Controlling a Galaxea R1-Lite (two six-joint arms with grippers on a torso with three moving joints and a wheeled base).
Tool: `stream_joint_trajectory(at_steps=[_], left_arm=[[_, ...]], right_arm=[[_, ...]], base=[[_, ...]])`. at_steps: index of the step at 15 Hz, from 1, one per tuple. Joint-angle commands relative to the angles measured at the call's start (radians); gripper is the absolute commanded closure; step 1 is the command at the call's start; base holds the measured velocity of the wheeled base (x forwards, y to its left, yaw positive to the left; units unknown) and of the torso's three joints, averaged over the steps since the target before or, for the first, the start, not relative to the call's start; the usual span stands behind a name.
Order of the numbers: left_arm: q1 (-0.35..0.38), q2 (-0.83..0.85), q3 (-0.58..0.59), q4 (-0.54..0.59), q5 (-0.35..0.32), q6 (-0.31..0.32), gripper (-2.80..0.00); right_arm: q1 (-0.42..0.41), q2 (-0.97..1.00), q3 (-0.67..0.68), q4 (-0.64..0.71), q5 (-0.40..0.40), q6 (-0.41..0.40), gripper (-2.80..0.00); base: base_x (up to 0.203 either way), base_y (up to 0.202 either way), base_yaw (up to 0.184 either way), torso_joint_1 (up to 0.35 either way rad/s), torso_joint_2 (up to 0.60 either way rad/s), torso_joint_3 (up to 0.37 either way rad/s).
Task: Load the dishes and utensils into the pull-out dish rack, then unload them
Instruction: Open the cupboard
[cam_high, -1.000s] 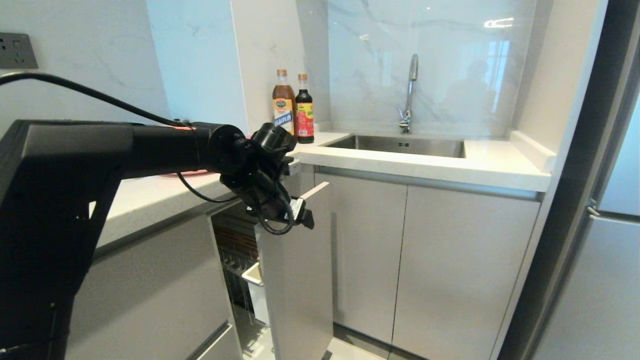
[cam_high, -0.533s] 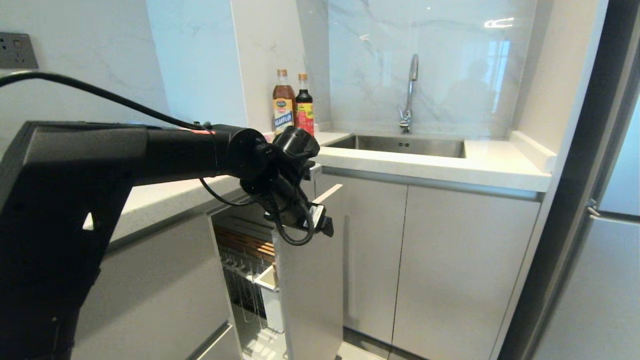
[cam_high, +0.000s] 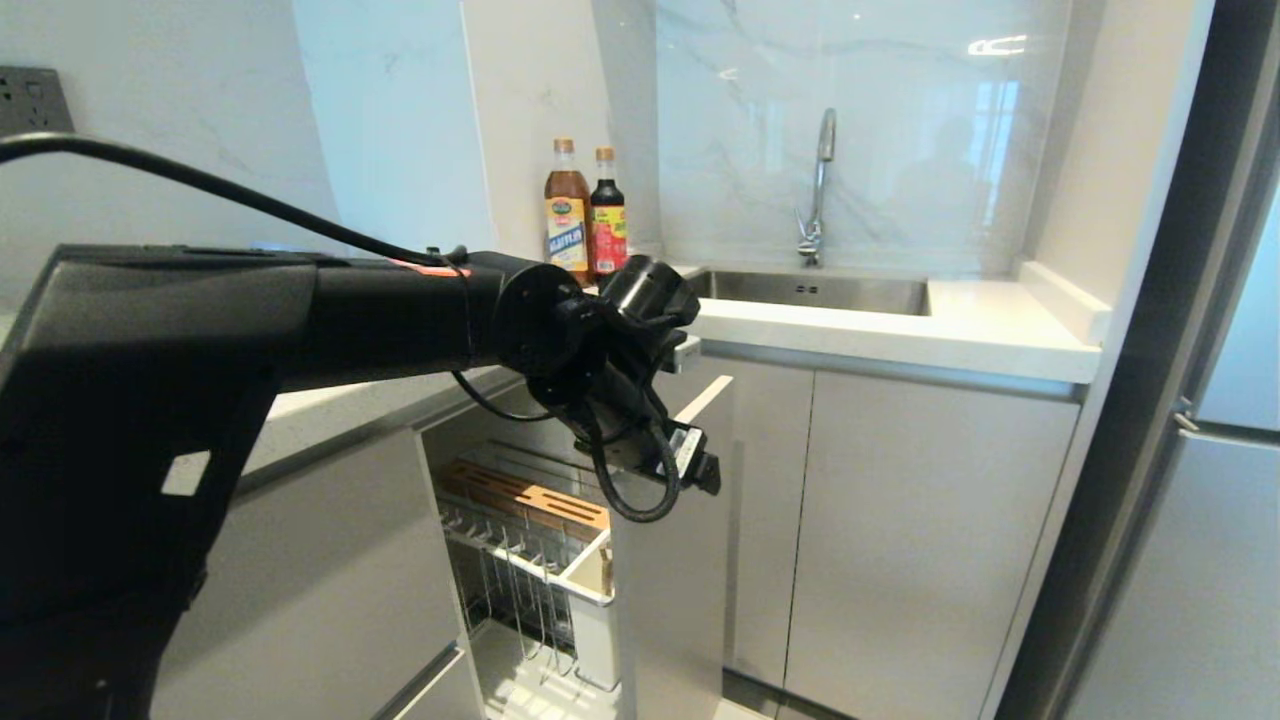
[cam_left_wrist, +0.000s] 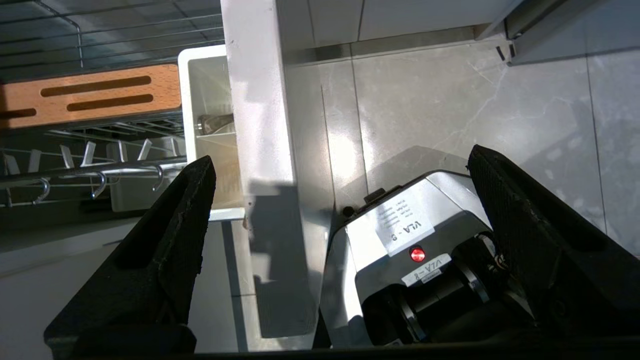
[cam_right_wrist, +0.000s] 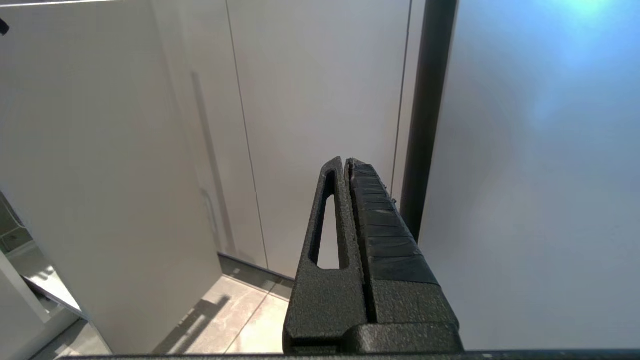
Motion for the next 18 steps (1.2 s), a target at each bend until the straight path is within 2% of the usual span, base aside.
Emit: stream_joint_trajectory(at_steps=[1,5,18], left_arm=[[-0.029,-0.005,-0.003,-0.002,0.002,-0.001,-2.80],[-0.072,-0.005,-0.015,-0.010,0.005,-0.039,-2.80],[-0.149,0.005,-0.017,-0.013,-0.001,-0.065,-2.80]], right_arm=[[0.001,0.000,0.002,0.000,0.000,0.000,0.00],[0.001,0.000,0.002,0.000,0.000,0.000,0.00],[0.001,0.000,0.002,0.000,0.000,0.000,0.00]], base=[[0.000,0.000,0.000,0.000,0.00,0.000],[0.000,0.000,0.000,0.000,0.00,0.000],[0.000,0.000,0.000,0.000,0.00,0.000]])
